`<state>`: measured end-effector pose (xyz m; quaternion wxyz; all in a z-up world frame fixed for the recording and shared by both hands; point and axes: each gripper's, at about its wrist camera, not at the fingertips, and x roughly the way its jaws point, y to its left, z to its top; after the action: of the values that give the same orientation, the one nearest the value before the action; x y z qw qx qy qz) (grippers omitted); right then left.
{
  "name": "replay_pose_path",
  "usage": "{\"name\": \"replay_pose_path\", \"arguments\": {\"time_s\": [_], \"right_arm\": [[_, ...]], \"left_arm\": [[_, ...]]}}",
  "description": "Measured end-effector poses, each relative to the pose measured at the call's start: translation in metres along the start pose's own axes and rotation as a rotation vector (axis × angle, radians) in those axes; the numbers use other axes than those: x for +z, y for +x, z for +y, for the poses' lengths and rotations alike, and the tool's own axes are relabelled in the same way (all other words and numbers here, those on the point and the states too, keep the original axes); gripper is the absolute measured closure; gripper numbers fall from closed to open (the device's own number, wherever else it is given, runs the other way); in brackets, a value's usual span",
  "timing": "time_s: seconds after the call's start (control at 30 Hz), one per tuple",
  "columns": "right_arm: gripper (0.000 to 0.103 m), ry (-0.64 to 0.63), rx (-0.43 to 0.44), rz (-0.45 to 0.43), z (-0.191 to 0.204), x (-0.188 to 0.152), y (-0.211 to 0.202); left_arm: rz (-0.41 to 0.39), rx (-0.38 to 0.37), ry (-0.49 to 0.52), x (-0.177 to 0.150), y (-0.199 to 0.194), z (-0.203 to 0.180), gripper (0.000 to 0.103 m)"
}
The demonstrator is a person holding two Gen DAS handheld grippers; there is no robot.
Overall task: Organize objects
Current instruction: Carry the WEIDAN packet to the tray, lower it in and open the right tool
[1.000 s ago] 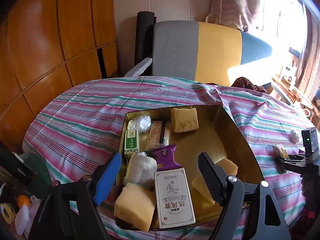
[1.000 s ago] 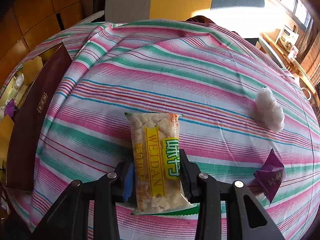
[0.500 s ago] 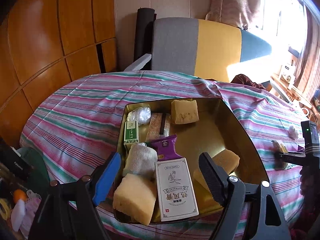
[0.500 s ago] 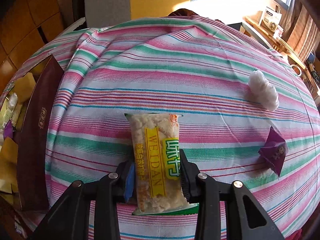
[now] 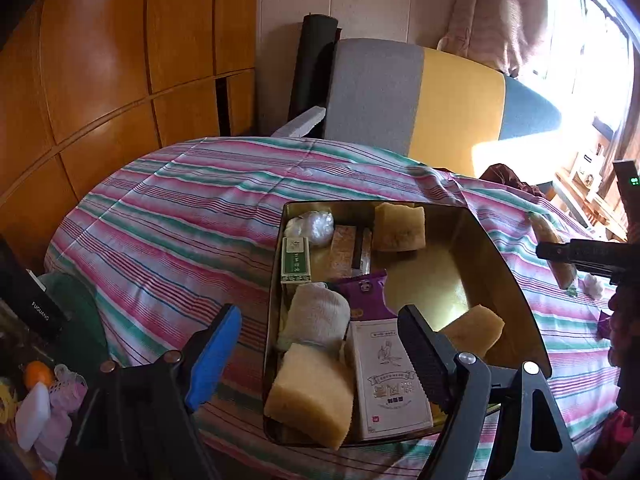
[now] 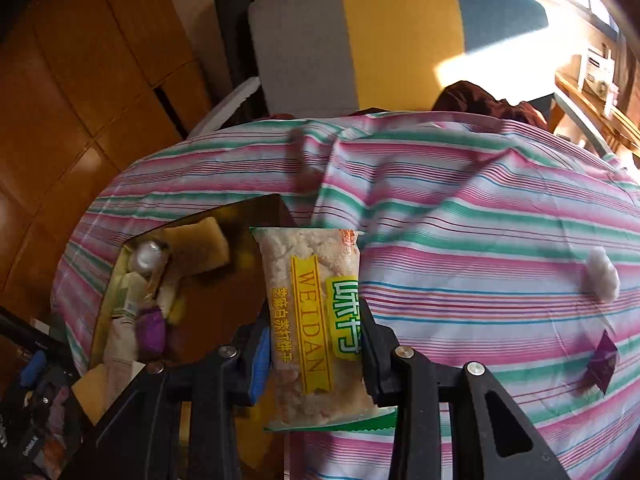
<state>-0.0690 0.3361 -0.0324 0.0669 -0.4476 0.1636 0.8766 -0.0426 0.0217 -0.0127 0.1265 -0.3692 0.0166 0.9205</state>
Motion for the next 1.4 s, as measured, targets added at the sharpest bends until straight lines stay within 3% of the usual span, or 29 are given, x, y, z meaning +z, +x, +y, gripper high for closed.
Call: {"name": "replay_pose_path", "arguments": {"time_s": [0.1,0.3,0.57,0.77,1.4], "right_arm": [[0.066,-0.052,0.046,0.037,0.043,0.009,0.024],[0.066,-0.104,0.041,0.147,0.093,0.005,0.086],[0.065,-0.131,0.049,0.285,0.114,-0.018,0.131],[0.061,-0.122,0.101,0.293,0.120,-0.021,0.129],[0.058,-0.188,0.054,0.045,0.124,-0.028,0.049]], "left_arm": [[0.008,0.011,-0.023,-0.001,0.001,0.011,0.022],[0.028,0.031,-0.058,-0.005,0.008,0.030,0.022],[0.056,0.037,-0.078,-0.008,0.019,0.040,0.022],[0.058,0.038,-0.073,-0.009,0.019,0.038,0.021],[-0.001,0.053,-0.045,-0.006,-0.003,0.028,0.018]]}}
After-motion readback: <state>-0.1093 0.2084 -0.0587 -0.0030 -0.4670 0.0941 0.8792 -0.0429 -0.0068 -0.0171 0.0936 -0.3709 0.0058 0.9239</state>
